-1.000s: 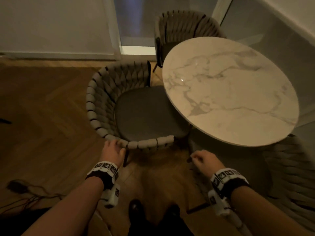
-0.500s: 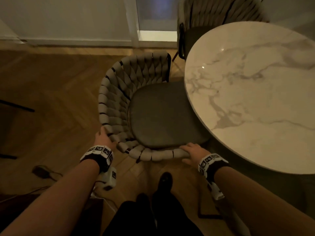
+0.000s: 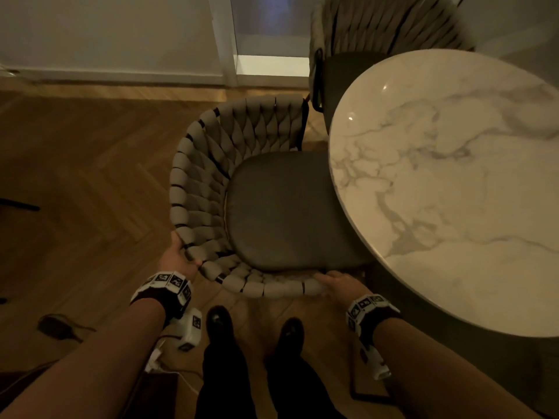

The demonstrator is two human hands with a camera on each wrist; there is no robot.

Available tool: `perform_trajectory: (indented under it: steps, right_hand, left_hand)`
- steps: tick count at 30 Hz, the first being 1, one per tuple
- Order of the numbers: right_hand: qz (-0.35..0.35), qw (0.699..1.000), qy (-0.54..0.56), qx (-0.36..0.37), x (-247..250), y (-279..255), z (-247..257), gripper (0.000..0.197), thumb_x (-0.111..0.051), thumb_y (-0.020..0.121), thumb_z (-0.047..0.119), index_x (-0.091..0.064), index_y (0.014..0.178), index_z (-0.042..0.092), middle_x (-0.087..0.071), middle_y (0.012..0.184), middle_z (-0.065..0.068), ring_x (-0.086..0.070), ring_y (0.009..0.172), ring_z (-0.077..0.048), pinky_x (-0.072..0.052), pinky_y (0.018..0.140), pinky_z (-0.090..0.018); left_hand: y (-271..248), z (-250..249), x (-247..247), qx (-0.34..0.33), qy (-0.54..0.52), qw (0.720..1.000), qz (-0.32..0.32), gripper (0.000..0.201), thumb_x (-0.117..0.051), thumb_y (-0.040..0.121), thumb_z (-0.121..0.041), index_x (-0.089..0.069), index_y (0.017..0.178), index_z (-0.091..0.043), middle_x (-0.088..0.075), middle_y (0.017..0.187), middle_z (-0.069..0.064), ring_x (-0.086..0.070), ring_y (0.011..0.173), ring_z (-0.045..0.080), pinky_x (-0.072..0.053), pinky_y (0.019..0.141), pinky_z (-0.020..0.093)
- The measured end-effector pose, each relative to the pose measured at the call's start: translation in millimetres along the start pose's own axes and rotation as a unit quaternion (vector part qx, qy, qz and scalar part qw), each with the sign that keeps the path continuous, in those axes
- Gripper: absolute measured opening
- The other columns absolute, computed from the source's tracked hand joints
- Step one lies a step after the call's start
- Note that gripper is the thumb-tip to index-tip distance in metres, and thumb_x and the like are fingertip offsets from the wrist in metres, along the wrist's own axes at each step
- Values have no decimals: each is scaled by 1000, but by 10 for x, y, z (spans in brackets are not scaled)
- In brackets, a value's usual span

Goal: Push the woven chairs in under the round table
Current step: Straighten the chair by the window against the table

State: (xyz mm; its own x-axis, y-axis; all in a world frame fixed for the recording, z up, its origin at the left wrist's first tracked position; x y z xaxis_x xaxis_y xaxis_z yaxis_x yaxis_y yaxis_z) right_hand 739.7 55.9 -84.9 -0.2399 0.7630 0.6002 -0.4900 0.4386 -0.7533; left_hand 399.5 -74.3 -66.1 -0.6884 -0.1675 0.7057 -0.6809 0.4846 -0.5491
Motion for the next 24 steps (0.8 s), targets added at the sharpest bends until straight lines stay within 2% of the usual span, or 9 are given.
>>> perform_trajectory:
  steps: [5, 9, 14, 20, 24]
  right_hand:
    - [4, 1000, 8, -27, 8, 27, -84, 51, -43, 96, 27, -28, 145, 37, -33, 149, -7, -38, 130, -33, -34, 110, -43]
    - [-16, 999, 21, -27, -6, -17, -103, 53, -49, 94, 29, -32, 144, 35, -37, 146, -9, -41, 128, -34, -37, 108, -43]
    - [-7, 999, 27, -42, -26, -92, -130, 56, -53, 92, 28, -33, 144, 33, -34, 149, -8, -36, 133, -33, -33, 111, -43]
    - [2, 999, 16, -51, -30, -108, -141, 58, -57, 90, 24, -35, 143, 33, -34, 149, -9, -35, 134, -33, -32, 112, -42]
    - [28, 998, 13, -53, 41, -136, -132, 59, -56, 91, 29, -31, 143, 37, -31, 151, -5, -30, 137, -31, -29, 113, -46]
  left_hand:
    - [116, -104, -22, -18, 13, 1000, 3, 93, -68, 83, -11, -7, 153, -21, -52, 141, 12, -50, 127, 36, -44, 103, 43]
    - [129, -136, -57, -25, 30, 999, 16, 96, -67, 84, -15, -1, 153, -23, -54, 139, 11, -51, 126, 35, -44, 101, 41]
    - [64, -44, -122, -45, 36, 998, 33, 96, -67, 84, -17, 0, 152, -23, -57, 137, 9, -55, 122, 34, -48, 97, 42]
    - [29, -21, -110, -41, 56, 996, 59, 99, -68, 83, -19, 3, 153, -19, -56, 137, 11, -52, 125, 34, -46, 100, 43]
    - [71, -75, -91, -38, 87, 993, 71, 103, -68, 84, -21, 10, 152, -14, -50, 142, 13, -50, 128, 34, -45, 102, 41]
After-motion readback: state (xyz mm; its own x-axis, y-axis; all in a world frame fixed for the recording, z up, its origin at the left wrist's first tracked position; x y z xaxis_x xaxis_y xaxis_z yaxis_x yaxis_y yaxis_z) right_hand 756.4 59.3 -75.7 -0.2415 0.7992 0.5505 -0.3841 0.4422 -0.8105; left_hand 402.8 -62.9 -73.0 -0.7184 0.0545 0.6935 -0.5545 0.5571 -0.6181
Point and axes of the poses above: each hand's wrist, its own y-axis towards the middle knuckle, its own x-axis out of the back of the hand, z = x × y, the point moved 2 cm from there along y, towards the middle knuckle
